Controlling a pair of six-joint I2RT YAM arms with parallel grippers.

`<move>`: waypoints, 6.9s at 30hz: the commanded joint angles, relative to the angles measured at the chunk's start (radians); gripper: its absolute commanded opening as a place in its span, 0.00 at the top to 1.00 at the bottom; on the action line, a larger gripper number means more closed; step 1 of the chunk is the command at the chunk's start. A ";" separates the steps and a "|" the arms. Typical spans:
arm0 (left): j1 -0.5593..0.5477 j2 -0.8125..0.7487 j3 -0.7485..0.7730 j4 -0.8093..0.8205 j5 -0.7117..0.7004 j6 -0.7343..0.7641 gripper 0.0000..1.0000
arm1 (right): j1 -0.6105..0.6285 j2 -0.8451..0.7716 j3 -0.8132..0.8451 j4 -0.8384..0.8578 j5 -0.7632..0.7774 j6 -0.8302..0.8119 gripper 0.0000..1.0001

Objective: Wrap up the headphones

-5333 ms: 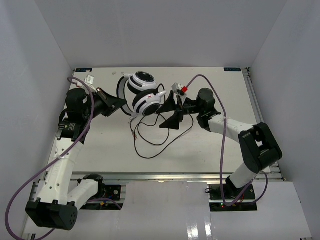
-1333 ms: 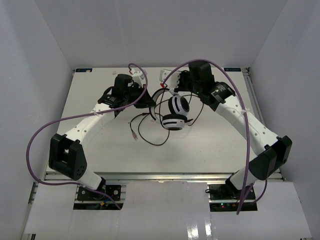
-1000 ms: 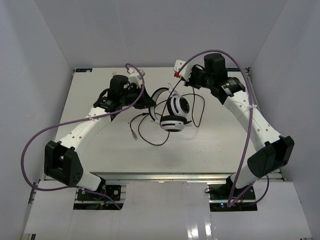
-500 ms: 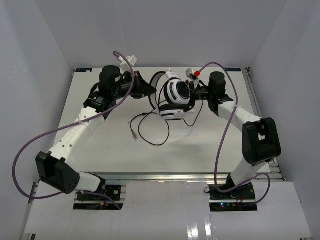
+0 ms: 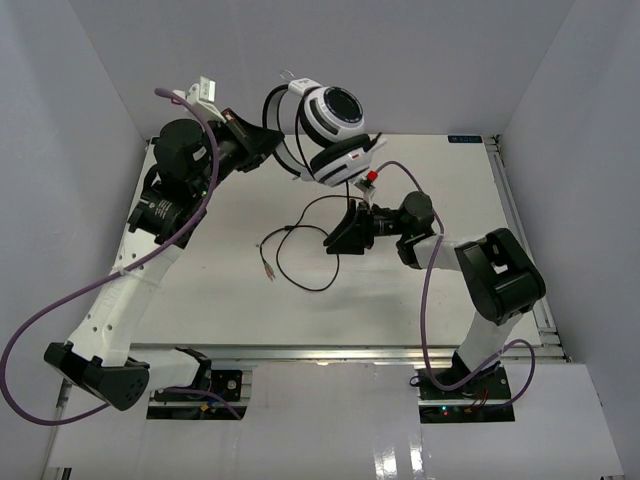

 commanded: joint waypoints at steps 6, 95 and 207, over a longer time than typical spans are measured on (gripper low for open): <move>0.000 -0.022 0.031 0.074 -0.426 -0.346 1.00 | 0.117 -0.248 -0.078 -0.176 0.084 -0.445 0.87; -0.082 0.265 -0.210 0.160 -0.227 0.764 1.00 | 0.321 -0.385 0.611 -1.523 1.516 -1.947 0.92; -0.088 0.012 -0.093 0.556 -0.556 -0.174 1.00 | 0.147 -0.263 -0.063 0.223 0.038 -0.079 0.63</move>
